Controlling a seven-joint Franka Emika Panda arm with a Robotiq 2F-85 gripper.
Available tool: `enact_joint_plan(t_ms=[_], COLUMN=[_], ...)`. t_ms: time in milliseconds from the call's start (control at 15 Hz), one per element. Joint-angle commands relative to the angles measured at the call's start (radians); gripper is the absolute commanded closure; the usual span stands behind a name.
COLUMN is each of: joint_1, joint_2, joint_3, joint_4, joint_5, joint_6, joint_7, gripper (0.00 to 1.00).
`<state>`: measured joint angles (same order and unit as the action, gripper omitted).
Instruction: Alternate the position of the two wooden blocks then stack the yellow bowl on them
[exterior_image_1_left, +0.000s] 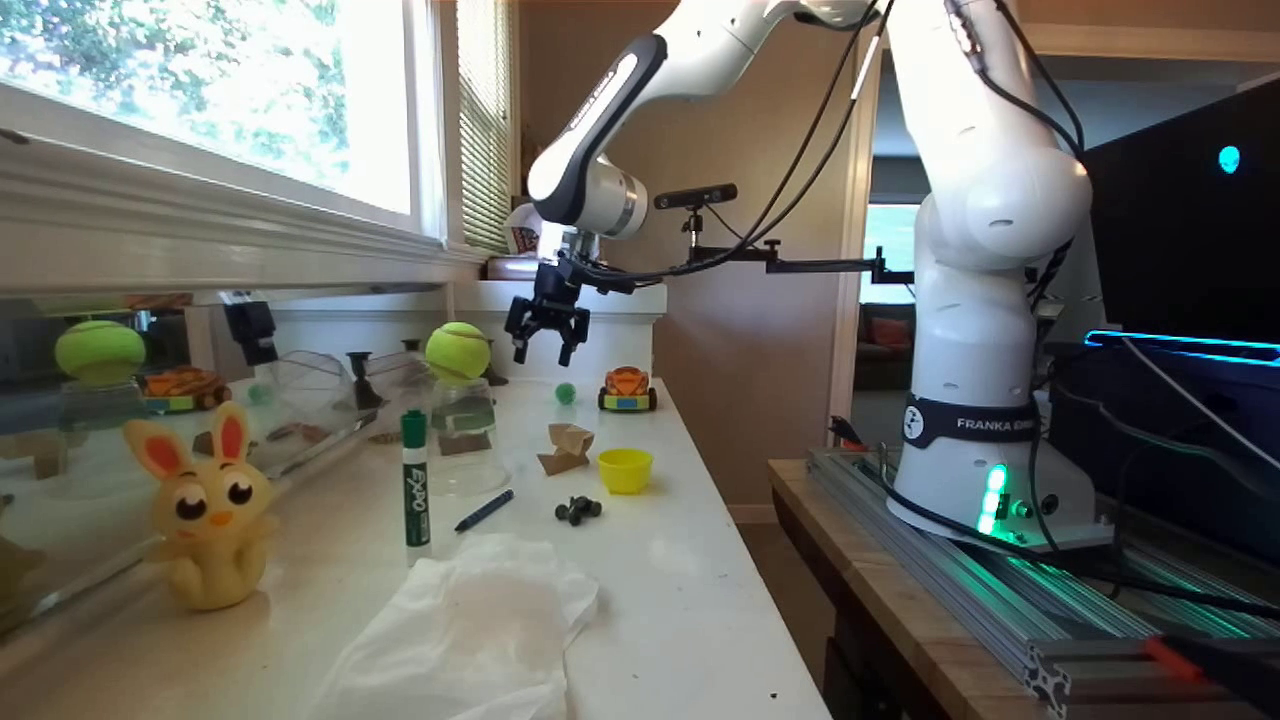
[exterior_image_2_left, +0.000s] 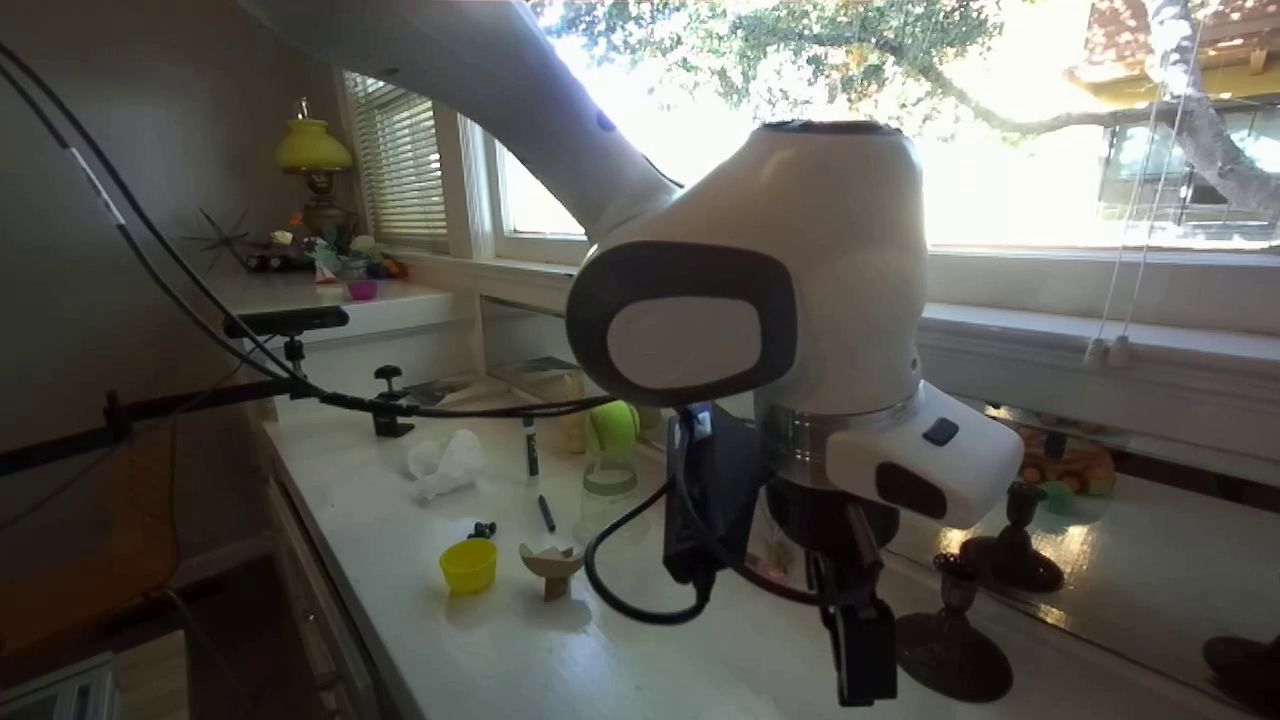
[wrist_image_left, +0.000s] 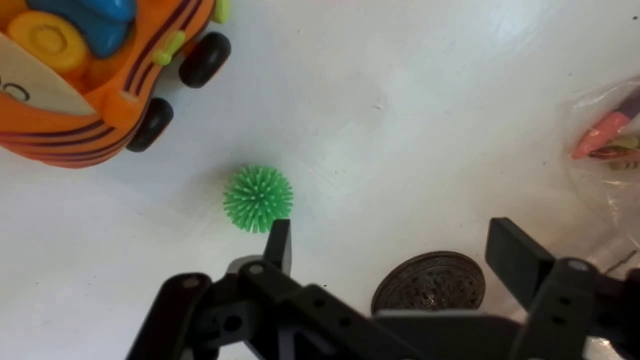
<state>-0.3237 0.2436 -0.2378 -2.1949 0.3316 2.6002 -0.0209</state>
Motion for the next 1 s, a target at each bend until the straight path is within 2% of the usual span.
enact_joint_plan(t_ms=[0,333,533,733,933], joint_1=[-0.015,-0.031,-0.025,0.028,0.065], joint_2=[0.01,0.002,0.0,-0.041,-0.093], joint_3=[0.011,0.047,0.051,0.026,0.038], joint_4=[0.01,0.006,0.008,-0.012,-0.034], joint_5=[-0.012,0.03,0.019,-0.056,-0.059], joint_6=[-0.006,-0.024,-0.046,-0.127,-0.218], joint_7=[-0.069,-0.193,-0.199,-0.047,0.04], gripper=[0.0,0.0,0.0,0.0,0.0])
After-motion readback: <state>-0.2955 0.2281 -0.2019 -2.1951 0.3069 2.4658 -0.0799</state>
